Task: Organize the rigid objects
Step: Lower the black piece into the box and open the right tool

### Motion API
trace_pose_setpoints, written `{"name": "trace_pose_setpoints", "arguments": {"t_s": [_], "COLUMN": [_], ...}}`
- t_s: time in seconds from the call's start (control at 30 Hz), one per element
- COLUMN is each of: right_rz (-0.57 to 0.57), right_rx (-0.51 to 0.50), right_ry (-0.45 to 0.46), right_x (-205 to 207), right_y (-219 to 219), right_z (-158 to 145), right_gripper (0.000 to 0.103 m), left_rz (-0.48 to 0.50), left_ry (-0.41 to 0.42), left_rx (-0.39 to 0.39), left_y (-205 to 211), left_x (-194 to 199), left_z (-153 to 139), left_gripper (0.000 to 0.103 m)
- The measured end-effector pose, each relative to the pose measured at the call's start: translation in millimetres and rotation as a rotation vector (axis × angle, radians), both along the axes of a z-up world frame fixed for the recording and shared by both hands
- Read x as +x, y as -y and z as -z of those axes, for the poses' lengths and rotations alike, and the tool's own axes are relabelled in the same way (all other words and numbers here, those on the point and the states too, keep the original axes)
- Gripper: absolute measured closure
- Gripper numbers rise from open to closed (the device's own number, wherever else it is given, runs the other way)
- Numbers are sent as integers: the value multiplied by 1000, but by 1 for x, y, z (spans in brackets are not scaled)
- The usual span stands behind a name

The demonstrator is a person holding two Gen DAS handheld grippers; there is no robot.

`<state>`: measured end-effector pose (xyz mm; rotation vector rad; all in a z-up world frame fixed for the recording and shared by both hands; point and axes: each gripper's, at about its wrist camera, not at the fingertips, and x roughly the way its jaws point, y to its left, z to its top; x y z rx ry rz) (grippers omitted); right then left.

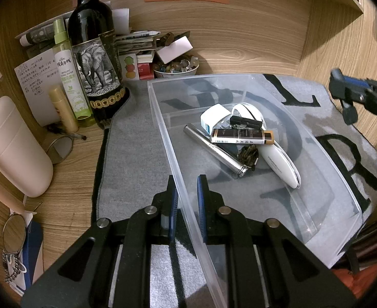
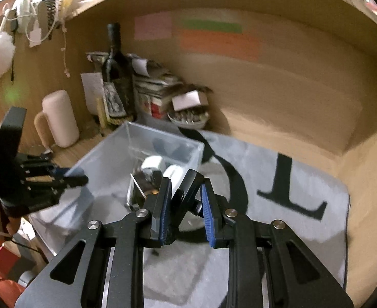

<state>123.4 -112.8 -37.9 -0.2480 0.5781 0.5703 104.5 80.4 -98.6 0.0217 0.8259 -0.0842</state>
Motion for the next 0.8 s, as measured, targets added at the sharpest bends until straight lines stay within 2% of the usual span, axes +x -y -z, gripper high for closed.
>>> {"name": "trace_pose_setpoints", "arguments": {"t_s": [0.3, 0.8], "right_rz": [-67, -108], "right_rx": [40, -72], "right_ry": [-20, -119], "right_x": [11, 41], "right_y": [-32, -78], "right_z": [2, 37], "right_gripper": [82, 82], "left_rz": [1, 1], "left_ry": [0, 3], "left_rx": [1, -5], "left_y": [0, 1], "left_x": [0, 0], "left_z": [0, 0], "left_gripper": [89, 89]}}
